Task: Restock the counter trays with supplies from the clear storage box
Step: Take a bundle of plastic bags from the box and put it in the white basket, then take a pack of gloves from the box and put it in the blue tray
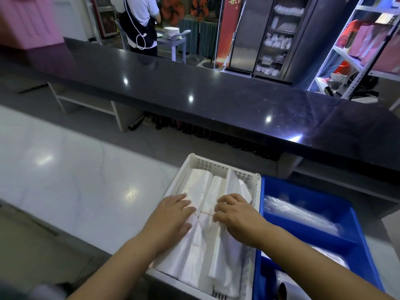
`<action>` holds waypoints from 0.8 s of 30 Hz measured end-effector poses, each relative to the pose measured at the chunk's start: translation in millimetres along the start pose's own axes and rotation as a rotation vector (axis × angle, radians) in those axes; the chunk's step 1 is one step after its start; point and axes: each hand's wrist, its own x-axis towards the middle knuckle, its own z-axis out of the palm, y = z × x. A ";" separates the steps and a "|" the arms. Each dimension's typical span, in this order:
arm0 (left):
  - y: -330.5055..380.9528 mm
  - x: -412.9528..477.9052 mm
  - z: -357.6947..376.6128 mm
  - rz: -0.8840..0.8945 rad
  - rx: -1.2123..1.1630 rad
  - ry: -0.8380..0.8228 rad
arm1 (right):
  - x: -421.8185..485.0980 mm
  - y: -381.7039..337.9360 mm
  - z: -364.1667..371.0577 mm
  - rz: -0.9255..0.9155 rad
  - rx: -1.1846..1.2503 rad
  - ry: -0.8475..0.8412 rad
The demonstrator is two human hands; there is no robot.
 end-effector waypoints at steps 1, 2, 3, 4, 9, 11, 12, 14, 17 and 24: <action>-3.1 -6.6 -6.0 -0.031 0.025 0.053 | 2.9 -1.2 3.7 -0.008 0.015 0.007; -5.7 -12.9 -10.3 -0.066 0.022 0.089 | 6.2 -2.5 5.9 -0.020 0.032 0.016; -7.3 -19.5 -14.3 -0.101 0.018 0.115 | 10.2 -4.2 6.8 -0.037 0.046 0.025; -7.6 -26.0 -18.1 -0.139 0.019 0.128 | 14.9 -6.2 6.8 -0.060 0.055 0.035; -3.0 -68.5 -25.2 -0.392 -0.017 0.189 | 50.3 -30.3 -2.1 -0.203 0.078 0.087; -4.3 -93.8 -26.8 -0.496 -0.017 0.221 | 67.1 -50.2 -10.7 -0.262 0.098 0.097; -5.8 -109.0 -29.9 -0.552 -0.022 0.219 | 75.4 -62.3 -15.1 -0.294 0.112 0.098; -11.9 -142.2 -38.6 -0.668 -0.014 0.212 | 91.2 -88.9 -22.9 -0.344 0.134 0.117; -21.7 -197.9 -55.1 -0.787 0.036 0.240 | 112.2 -134.3 -30.3 -0.421 0.137 0.151; -47.6 -327.0 -64.5 -1.105 0.037 0.251 | 153.0 -246.4 -38.2 -0.608 -0.018 0.084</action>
